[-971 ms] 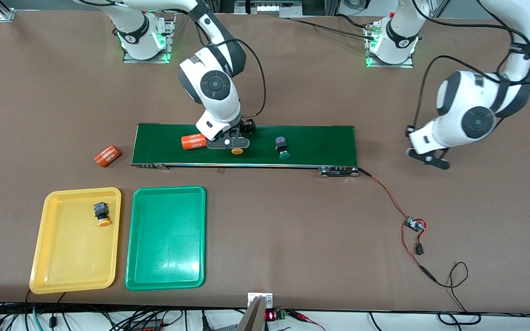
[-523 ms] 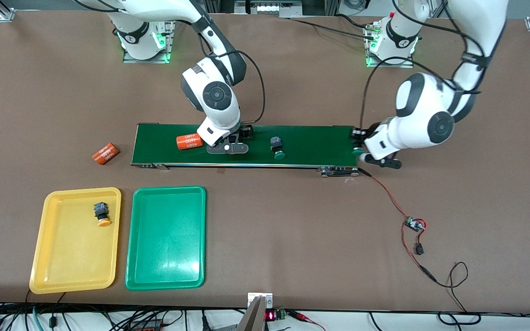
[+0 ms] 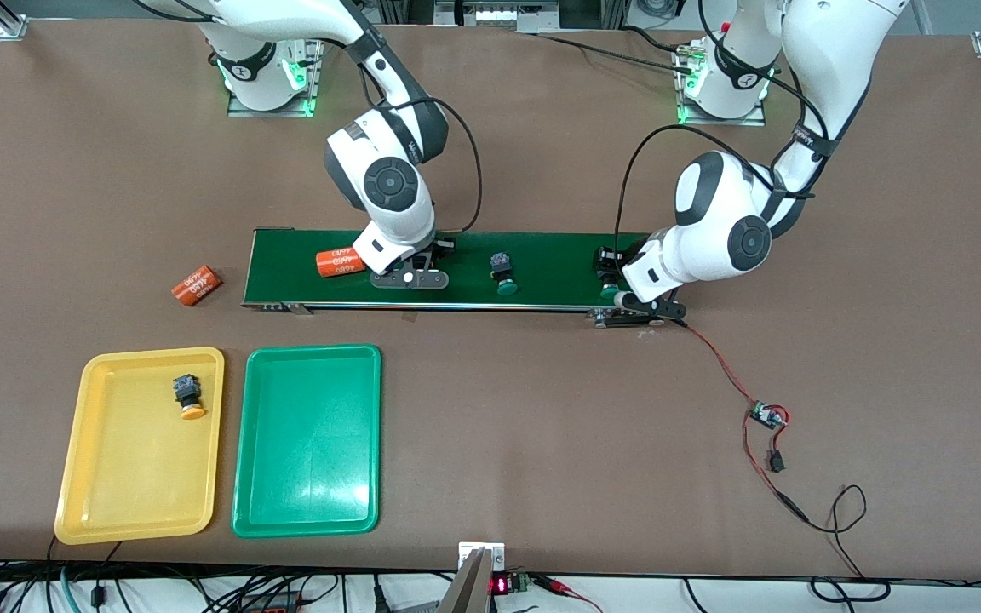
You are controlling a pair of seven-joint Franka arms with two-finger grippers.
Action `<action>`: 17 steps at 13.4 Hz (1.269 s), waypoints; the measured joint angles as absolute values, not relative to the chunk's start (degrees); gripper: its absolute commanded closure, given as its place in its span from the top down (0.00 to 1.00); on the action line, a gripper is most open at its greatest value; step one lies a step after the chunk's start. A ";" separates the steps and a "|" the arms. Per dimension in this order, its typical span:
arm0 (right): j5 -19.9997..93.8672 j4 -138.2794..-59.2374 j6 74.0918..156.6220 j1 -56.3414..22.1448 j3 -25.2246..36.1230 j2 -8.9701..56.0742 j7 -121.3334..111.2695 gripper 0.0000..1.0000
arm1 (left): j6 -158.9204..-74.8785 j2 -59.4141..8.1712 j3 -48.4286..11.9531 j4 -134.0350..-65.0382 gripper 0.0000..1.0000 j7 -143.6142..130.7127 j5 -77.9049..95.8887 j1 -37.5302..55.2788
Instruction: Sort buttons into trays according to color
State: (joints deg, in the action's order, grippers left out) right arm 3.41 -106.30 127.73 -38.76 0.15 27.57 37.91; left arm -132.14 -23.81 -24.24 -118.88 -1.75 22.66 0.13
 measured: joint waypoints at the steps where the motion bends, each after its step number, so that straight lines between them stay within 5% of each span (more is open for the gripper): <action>1: 3.41 -106.12 127.52 -37.59 0.24 27.06 37.97 0.12 | -132.13 -23.69 -24.23 -118.52 1.00 -1.75 22.66 0.05; 7: 2.87 -99.11 124.47 -22.77 1.28 24.98 31.83 0.09 | -117.69 -13.97 -22.80 -115.92 1.00 -1.75 22.22 -3.33; 11: -0.42 -98.44 123.82 -10.15 1.77 26.63 12.03 0.09 | -106.13 -6.43 -17.60 -113.64 1.00 -1.70 3.55 -4.28; 17: -4.02 -90.92 124.26 2.78 1.87 35.25 -15.87 0.09 | -100.62 1.84 -3.22 -110.65 1.00 2.63 -2.08 0.82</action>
